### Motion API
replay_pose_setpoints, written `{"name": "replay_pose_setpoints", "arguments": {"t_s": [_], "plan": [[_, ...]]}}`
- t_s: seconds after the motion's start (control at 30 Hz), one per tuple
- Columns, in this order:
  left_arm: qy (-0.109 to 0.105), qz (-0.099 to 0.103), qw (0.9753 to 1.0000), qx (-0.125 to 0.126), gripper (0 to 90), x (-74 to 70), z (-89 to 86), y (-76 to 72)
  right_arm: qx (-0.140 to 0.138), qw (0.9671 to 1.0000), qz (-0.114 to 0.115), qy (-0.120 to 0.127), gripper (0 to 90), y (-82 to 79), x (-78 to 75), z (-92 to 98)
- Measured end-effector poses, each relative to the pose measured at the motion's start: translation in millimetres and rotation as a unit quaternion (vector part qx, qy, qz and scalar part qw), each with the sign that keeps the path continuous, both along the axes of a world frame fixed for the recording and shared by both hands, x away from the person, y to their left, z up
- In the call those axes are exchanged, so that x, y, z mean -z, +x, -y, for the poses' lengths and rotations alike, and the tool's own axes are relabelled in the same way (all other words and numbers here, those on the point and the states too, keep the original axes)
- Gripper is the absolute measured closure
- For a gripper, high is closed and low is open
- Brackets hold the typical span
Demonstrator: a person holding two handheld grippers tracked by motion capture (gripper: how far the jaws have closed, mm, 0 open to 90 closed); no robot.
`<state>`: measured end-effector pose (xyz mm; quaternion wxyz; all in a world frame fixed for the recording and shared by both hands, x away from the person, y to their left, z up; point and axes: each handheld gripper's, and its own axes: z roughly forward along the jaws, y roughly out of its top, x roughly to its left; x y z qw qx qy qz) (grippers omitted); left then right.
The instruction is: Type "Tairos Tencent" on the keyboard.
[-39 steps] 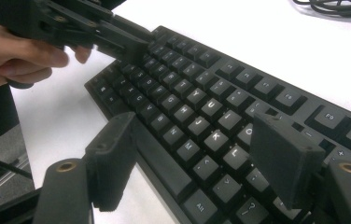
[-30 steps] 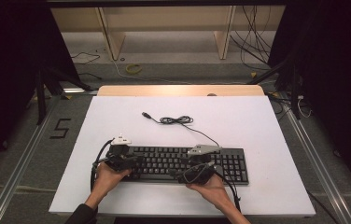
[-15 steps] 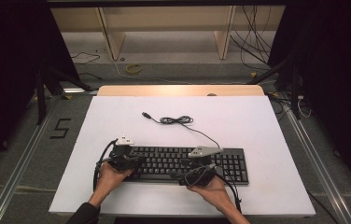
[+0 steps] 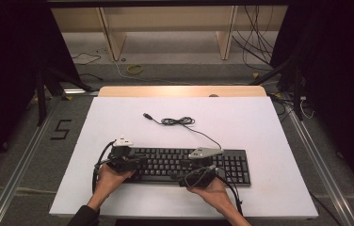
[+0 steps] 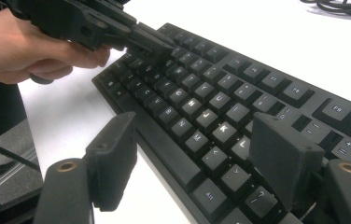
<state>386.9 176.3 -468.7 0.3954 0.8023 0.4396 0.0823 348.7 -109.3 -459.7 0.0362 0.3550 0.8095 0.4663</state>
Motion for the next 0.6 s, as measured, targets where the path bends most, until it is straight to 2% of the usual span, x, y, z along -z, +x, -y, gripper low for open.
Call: {"name": "replay_pose_setpoints", "arguments": {"t_s": [0.1,0.37,0.6], "plan": [[-0.018,0.0,0.9998,0.004,71.8,-2.0,-2.5,-2.7,0.0,1.0,0.001,0.0,33.8,0.5,0.1,-1.1],[-0.048,0.007,0.9986,0.02,52.0,-5.6,-6.8,-11.1,-0.001,1.0,0.003,0.001,37.3,2.2,-1.9,-4.5],[-0.059,0.015,0.998,0.018,35.7,-8.0,-7.9,-16.7,-0.004,1.0,0.005,-0.003,41.1,3.8,-2.5,-9.5]]}}
